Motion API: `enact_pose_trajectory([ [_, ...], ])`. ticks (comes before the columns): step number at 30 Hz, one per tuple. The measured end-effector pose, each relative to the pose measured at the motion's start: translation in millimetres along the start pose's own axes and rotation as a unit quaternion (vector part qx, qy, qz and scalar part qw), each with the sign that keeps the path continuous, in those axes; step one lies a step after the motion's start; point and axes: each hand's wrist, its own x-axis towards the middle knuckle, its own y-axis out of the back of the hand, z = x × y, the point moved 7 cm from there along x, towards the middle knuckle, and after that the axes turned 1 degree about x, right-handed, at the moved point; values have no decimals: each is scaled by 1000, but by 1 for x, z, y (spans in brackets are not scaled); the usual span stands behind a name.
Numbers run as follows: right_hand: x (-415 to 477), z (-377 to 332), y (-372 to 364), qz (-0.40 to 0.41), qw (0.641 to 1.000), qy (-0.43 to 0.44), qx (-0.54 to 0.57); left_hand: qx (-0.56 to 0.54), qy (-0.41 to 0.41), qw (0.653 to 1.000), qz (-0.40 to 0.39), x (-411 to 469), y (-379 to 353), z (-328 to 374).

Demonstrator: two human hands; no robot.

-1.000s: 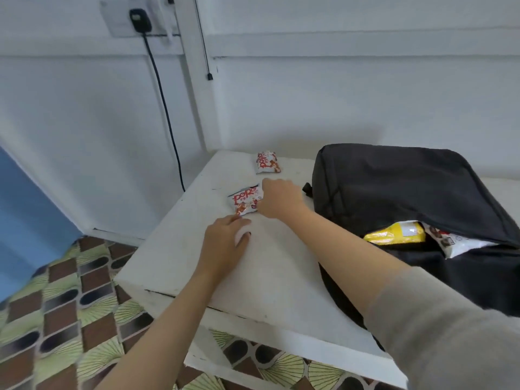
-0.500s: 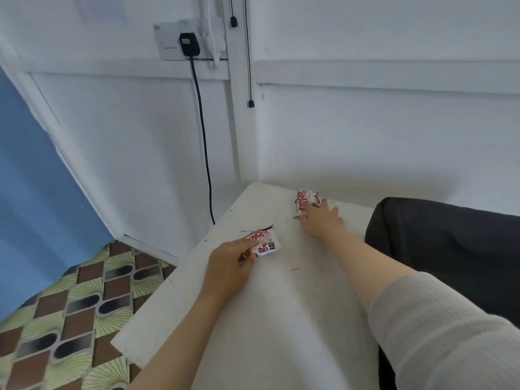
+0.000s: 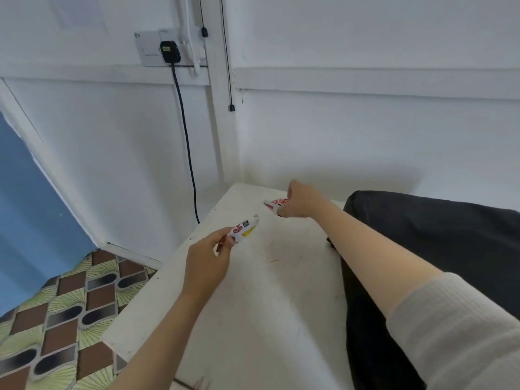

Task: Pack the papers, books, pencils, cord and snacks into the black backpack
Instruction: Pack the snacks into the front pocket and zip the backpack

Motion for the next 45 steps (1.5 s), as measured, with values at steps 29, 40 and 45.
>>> enact_pose_trajectory([
  [29, -398, 159, 32, 293, 956, -14, 9, -90, -193, 939, -271, -106, -131, 225],
  [40, -397, 158, 34, 352, 935, 8, 34, -46, -359, 895, -261, -129, -112, 241],
  [45, -386, 147, 37, 376, 925, 40, -40, -42, -354, 920, -164, -130, -99, 219],
])
